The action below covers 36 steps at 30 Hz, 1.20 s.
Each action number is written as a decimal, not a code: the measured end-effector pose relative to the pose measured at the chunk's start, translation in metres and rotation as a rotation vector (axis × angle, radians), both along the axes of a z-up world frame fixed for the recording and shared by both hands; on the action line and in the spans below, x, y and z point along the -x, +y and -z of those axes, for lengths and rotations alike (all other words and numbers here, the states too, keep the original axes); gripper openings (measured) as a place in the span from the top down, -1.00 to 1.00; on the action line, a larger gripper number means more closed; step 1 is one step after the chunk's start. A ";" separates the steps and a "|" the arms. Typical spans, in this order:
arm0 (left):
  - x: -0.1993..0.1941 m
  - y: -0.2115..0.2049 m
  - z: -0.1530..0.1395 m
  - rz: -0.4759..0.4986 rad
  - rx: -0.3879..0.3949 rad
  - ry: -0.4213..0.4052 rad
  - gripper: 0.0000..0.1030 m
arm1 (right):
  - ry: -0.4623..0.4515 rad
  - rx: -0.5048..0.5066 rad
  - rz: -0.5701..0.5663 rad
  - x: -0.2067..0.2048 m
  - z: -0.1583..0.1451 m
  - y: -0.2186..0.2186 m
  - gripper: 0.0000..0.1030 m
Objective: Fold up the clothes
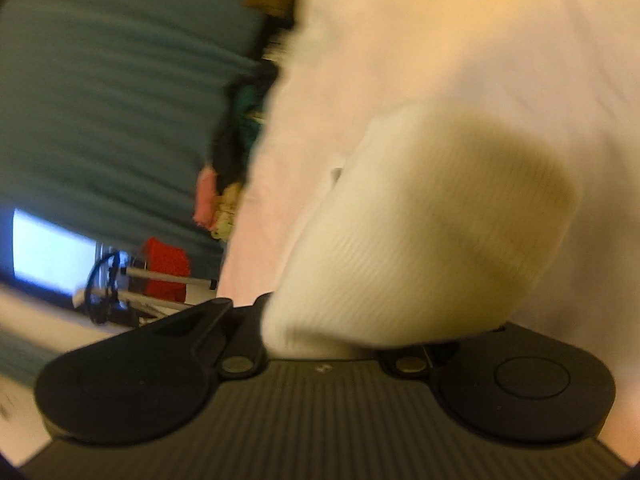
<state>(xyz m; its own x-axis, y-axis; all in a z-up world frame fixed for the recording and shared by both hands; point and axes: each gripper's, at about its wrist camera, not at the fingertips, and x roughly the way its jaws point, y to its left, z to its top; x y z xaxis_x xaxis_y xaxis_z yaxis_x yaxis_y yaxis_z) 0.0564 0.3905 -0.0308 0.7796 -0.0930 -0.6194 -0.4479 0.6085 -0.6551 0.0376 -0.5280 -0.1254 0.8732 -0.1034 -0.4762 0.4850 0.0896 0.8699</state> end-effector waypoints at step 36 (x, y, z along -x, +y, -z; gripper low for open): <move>0.023 -0.309 -0.017 0.515 -0.736 -0.023 -0.62 | 0.081 0.279 -0.041 0.006 0.014 -0.003 0.78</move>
<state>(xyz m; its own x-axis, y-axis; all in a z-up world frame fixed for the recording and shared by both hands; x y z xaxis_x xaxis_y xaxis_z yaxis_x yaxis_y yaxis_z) 0.0330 0.0813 -0.0141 0.7640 -0.0202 -0.6449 0.0047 0.9997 -0.0258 0.0318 -0.5305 -0.1391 0.8396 -0.2059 -0.5027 0.5431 0.3408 0.7674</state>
